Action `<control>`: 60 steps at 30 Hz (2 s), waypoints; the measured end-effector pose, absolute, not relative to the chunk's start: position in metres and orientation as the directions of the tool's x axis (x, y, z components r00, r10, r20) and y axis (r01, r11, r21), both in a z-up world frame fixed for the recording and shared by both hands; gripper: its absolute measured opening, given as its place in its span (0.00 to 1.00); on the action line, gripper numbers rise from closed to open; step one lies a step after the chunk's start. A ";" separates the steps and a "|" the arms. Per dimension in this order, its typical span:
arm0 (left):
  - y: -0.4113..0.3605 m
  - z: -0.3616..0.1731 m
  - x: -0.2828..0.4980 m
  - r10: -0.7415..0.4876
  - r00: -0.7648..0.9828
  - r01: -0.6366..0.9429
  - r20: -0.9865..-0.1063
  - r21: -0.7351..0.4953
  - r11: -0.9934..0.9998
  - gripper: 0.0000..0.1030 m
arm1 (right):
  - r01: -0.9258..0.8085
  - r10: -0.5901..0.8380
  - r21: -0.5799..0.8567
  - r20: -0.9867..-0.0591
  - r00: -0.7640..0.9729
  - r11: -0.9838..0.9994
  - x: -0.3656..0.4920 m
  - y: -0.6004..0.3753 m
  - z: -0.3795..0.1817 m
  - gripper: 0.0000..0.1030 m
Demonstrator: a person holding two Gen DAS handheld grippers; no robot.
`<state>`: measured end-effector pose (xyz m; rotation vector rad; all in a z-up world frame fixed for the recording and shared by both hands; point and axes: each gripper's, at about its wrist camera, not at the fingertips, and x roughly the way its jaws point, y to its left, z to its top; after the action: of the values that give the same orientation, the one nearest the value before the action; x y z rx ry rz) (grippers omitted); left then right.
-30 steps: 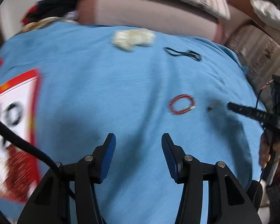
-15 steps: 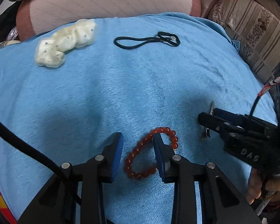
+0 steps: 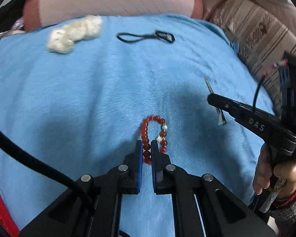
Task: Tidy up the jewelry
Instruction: 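Grasp red bead bracelet with left tool while right tool grasps silver hair clip, then carry red bracelet into tray with left tool while right tool places hair clip there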
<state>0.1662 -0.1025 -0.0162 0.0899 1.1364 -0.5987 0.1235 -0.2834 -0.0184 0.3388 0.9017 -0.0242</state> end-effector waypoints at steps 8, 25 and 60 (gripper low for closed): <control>-0.037 0.036 0.132 -0.411 0.388 0.415 -0.825 -0.242 0.877 0.07 | 0.053 0.197 0.306 -0.726 0.659 0.950 0.107 -0.242 0.025 0.03; 0.194 0.106 0.181 -0.180 0.564 0.080 -0.806 -0.164 0.983 0.07 | -0.398 0.504 0.326 -0.690 0.519 0.857 0.142 0.002 0.056 0.03; 0.252 0.087 0.182 0.038 0.661 -0.111 -0.749 -0.047 0.993 0.36 | -0.508 0.453 0.209 -0.786 0.422 0.836 0.163 0.113 0.000 0.31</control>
<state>0.1821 0.2516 0.0867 -0.0916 0.8449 0.0846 0.1633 0.1134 0.0000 -0.0638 0.9629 0.6019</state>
